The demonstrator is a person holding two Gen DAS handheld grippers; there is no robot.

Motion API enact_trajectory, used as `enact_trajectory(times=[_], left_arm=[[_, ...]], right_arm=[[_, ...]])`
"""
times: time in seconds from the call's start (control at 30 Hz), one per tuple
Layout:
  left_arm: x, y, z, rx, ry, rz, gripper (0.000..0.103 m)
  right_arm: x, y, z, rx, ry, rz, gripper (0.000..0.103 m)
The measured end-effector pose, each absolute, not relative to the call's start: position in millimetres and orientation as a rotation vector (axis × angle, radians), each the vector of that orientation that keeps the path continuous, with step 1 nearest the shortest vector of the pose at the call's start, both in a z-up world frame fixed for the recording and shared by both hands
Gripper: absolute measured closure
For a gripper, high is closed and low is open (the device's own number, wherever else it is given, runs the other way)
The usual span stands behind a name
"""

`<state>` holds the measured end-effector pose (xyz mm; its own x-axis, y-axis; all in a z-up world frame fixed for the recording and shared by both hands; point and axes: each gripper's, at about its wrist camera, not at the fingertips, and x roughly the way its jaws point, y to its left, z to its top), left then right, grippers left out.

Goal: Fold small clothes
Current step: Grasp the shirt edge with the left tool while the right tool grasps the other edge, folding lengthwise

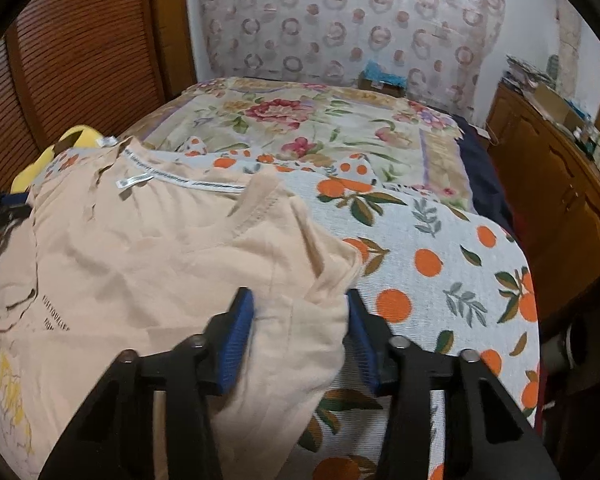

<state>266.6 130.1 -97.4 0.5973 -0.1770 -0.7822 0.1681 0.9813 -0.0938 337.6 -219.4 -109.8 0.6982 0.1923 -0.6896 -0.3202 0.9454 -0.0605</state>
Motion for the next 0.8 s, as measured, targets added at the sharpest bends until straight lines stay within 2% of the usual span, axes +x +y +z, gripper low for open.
enact_trajectory(times=[0.07,0.2,0.5,0.8], left_arm=[[270.1,127.2,-95.7,-0.028,0.924,-0.241,0.095],[258.5,114.4,-79.3,-0.018,0.887,-0.252,0.097],[166.5,103.5,-6.9,-0.004,0.683,-0.287,0.097],[51.8,123.6,1.1,-0.010,0.612,-0.275,0.097]], right_arm=[[337.0,-214.2,-108.7,-0.200,0.754,0.322,0.090],[333.1,-204.3,-105.7,-0.257,0.736,0.322,0.093],[253.7,-213.9,-46.6,-0.224,0.495,0.293,0.094],[132.1,-238.0,-47.8,-0.158,0.428,0.353,0.094]])
